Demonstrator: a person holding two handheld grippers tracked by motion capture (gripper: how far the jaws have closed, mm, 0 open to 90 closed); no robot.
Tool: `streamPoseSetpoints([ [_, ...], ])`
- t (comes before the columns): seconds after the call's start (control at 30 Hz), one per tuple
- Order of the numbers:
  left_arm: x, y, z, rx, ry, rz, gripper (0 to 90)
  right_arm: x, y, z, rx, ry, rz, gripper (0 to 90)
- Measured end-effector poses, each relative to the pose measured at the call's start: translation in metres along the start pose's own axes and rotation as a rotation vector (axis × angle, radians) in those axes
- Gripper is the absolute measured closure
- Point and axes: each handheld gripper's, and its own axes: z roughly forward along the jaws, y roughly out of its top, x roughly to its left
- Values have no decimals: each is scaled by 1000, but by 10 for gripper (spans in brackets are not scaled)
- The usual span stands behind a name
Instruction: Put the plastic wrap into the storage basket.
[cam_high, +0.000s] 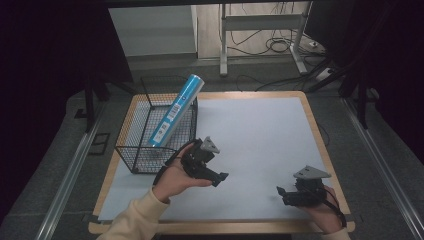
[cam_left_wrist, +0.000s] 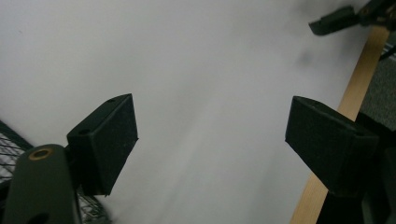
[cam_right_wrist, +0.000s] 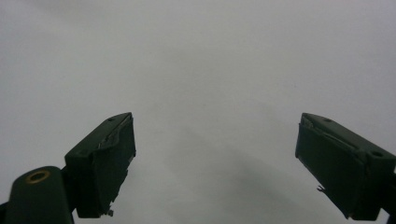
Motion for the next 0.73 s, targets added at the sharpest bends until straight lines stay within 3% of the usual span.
streamPoseSetpoints([
  [0.2, -7, -15, 12, 17, -32, -7, 167, 0, 0, -1, -6, -7, 7, 123],
  [0.73, -5, -20, 18, 20, -30, -30, 168, 1, 1, -1, -12, -6, -5, 123],
])
